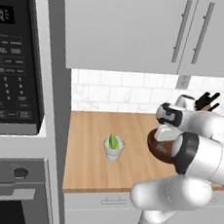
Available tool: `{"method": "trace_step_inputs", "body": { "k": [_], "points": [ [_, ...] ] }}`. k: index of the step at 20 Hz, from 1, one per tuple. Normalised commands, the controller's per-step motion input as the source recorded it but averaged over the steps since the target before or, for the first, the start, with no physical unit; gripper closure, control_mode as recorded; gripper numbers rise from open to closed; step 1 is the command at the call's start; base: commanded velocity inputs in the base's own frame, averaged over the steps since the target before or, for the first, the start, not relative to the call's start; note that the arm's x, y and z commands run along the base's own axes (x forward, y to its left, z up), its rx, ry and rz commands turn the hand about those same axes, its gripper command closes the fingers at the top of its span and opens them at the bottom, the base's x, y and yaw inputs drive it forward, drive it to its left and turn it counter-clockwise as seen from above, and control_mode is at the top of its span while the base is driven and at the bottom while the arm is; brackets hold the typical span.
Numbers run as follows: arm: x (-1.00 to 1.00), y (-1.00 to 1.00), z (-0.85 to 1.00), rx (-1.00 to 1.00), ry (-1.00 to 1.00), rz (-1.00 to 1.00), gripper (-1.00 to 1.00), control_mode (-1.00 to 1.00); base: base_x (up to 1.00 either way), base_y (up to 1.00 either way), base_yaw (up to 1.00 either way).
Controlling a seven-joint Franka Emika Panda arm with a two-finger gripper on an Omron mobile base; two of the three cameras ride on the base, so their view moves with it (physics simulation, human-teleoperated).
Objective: Grab a lemon wedge from the fridge and one ice cube from the ice bowl, and put them in the glass of lemonade.
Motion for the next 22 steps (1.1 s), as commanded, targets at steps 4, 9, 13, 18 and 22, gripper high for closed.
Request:
{"method": "trace_step_inputs", "body": {
  "k": [4,9,13,18,22],
  "points": [
    [0.33,0.00,-0.20,0.00,0.00,0.17,-1.00,-1.00,0.00,0.00,0.00],
    [0.30,0.00,-0.18,0.00,0.00,0.18,-1.00,-1.00,0.00,0.00,0.00],
    [0.11,-0.03,-0.25,0.01,-0.04,0.06,-1.00,-1.00,0.00,0.00,0.00],
    [0.02,-0.10,-0.26,0.04,-0.11,0.03,-1.00,-1.00,0.00,0.00,0.00],
    [0.01,0.00,-0.08,0.02,-0.08,0.00,-1.00,-1.00,0.00,0.00,0.00]
  ]
}}
